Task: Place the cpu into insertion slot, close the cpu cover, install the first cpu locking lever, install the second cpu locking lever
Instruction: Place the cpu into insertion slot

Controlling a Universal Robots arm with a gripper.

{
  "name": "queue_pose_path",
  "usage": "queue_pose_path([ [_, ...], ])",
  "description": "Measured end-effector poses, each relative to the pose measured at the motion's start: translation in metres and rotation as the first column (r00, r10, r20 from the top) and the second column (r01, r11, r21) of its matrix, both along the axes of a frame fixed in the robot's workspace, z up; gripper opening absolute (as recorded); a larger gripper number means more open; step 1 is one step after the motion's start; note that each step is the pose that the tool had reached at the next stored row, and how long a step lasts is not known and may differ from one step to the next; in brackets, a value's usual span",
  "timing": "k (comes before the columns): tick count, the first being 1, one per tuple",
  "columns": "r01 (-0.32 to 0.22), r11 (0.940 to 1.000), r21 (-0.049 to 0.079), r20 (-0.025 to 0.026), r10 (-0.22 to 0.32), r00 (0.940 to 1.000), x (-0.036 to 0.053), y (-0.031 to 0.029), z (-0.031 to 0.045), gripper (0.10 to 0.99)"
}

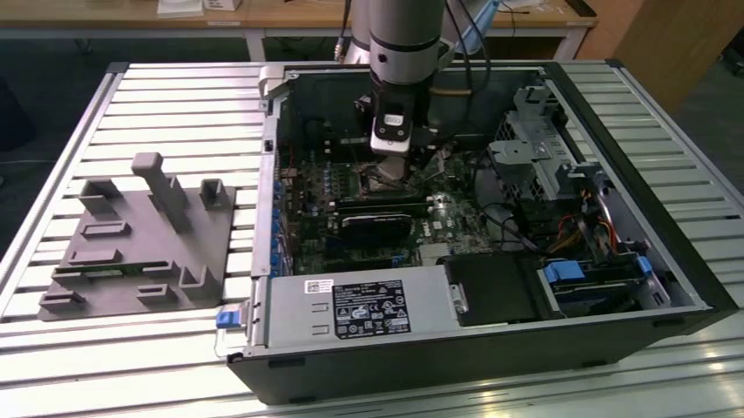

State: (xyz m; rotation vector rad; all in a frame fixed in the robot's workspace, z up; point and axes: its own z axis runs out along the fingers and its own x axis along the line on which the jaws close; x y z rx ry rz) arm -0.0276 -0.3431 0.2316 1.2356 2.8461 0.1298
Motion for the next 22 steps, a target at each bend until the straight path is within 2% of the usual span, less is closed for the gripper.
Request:
queue_pose_path([
  [8, 0.068, 0.9977, 0.000, 0.0000, -0.068, 0.9977, 0.0000, 0.0000, -0.0003, 0.537],
  [13, 0.116, 0.9933, 0.000, 0.0000, -0.116, 0.9933, 0.0000, 0.0000, -0.0008, 0.537],
  [17, 0.167, 0.9859, 0.000, 0.0000, -0.167, 0.9859, 0.0000, 0.0000, -0.0016, 0.537],
  [20, 0.208, 0.9781, 0.000, 0.0000, -0.208, 0.9781, 0.0000, 0.0000, -0.0021, 0.537],
  [21, 0.221, 0.9752, 0.000, 0.0000, -0.221, 0.9752, 0.0000, 0.0000, -0.0022, 0.537],
  [22, 0.249, 0.9685, 0.000, 0.0000, -0.249, 0.9685, 0.0000, 0.0000, -0.0025, 0.537],
])
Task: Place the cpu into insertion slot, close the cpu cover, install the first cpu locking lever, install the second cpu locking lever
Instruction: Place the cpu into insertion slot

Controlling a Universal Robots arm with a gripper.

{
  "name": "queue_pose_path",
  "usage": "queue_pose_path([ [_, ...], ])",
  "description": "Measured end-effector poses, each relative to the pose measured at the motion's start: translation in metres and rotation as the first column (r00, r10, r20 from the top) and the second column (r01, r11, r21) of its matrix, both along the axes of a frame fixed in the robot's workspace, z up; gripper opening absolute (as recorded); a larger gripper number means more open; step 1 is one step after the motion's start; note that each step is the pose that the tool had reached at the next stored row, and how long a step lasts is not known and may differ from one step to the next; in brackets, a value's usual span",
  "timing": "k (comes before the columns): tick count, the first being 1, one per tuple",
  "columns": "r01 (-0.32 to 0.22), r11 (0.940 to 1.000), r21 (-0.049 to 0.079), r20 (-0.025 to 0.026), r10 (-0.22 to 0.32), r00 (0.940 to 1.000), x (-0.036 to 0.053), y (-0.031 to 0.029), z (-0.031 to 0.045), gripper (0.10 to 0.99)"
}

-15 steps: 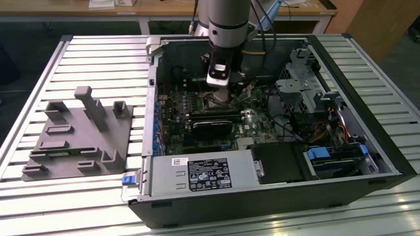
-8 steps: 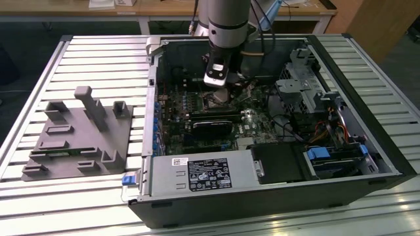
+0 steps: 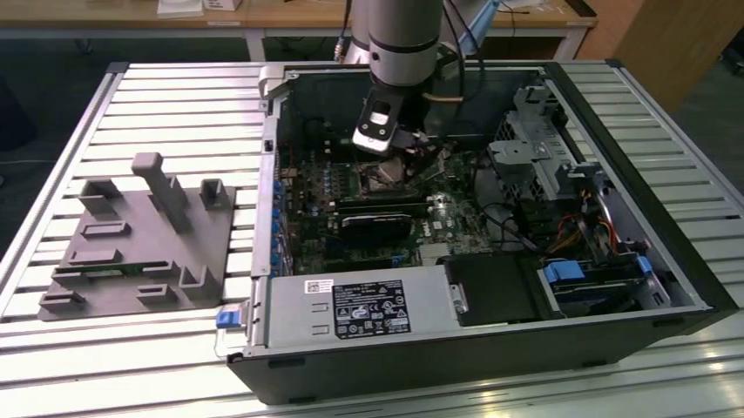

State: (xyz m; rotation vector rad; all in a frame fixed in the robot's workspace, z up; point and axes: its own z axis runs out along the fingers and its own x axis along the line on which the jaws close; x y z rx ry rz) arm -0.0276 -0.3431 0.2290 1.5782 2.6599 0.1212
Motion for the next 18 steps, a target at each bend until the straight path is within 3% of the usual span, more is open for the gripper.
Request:
queue_pose_path([
  [11, 0.139, 0.9903, 0.000, 0.0000, -0.139, 0.9903, -0.0040, 0.0001, -0.0015, 0.537],
  [18, 0.227, 0.9739, 0.000, 0.0000, -0.227, 0.9739, -0.0058, 0.0001, -0.0025, 0.537],
])
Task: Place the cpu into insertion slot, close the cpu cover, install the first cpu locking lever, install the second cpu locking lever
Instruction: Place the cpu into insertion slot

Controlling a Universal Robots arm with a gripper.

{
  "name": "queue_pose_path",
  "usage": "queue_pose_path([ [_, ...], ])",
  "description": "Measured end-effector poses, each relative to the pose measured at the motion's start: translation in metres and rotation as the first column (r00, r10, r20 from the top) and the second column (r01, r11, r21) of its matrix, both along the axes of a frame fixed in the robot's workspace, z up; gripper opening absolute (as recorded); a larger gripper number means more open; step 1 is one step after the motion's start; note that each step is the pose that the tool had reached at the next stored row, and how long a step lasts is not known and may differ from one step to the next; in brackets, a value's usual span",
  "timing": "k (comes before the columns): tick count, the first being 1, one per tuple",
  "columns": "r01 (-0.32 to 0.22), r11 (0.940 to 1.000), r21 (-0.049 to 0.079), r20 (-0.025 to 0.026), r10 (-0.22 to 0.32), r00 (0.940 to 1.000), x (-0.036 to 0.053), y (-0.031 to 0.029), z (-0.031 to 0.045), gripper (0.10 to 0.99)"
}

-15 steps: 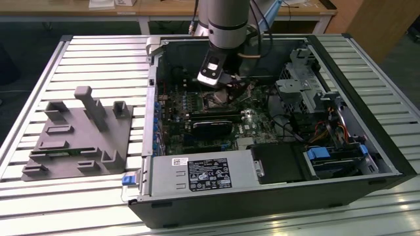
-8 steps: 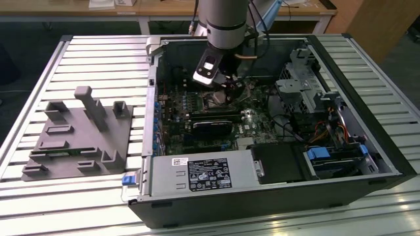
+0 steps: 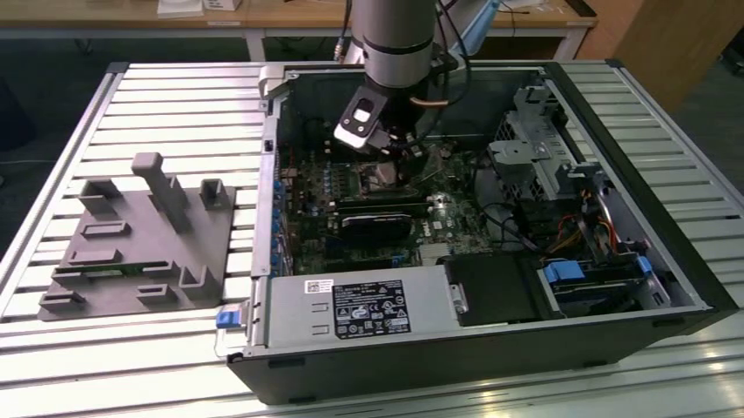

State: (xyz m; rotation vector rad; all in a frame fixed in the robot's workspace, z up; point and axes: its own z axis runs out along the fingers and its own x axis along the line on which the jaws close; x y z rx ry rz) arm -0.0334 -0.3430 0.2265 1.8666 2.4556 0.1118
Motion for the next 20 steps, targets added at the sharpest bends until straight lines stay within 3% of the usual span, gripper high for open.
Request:
queue_pose_path([
  [5, 0.067, 0.9978, 0.000, 0.0000, -0.067, 0.9978, -0.0004, 0.0000, -0.0009, 0.537],
  [11, 0.141, 0.9900, 0.000, 0.0000, -0.141, 0.9900, -0.0010, 0.0001, -0.0024, 0.537],
  [20, 0.204, 0.9791, 0.000, -0.0004, -0.204, 0.9791, -0.0026, 0.0043, -0.0060, 0.537],
])
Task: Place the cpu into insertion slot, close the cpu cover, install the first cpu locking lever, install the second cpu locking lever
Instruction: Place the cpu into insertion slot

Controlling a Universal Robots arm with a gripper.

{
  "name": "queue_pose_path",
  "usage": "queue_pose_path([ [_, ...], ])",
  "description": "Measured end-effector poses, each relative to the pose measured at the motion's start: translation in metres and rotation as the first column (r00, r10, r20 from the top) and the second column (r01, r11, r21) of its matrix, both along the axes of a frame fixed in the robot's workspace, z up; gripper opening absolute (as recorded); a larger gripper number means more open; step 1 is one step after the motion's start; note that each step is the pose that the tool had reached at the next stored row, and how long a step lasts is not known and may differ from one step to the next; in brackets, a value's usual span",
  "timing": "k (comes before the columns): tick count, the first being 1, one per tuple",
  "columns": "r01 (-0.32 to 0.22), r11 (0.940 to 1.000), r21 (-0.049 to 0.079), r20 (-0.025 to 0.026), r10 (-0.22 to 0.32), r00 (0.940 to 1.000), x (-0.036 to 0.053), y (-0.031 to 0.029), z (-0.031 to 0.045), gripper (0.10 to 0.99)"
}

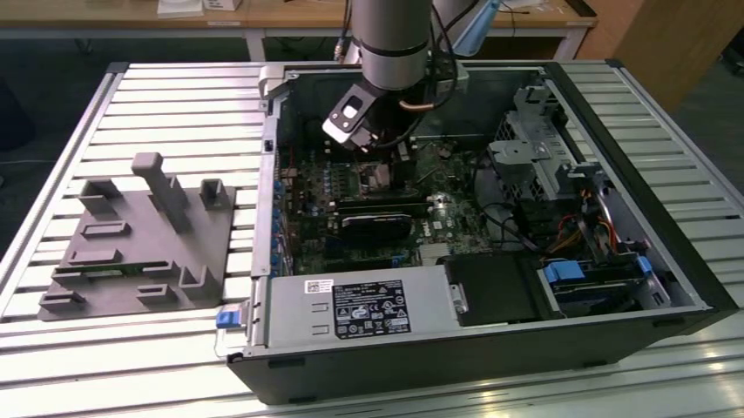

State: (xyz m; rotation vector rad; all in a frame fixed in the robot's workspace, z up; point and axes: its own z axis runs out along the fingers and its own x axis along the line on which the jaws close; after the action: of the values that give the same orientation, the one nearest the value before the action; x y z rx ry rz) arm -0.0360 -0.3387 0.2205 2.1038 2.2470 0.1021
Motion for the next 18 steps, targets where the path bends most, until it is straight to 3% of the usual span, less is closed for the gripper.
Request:
queue_pose_path([
  [18, 0.075, 0.9972, 0.000, -0.0039, -0.075, 0.9972, -0.0048, 0.0139, -0.0114, 0.537],
])
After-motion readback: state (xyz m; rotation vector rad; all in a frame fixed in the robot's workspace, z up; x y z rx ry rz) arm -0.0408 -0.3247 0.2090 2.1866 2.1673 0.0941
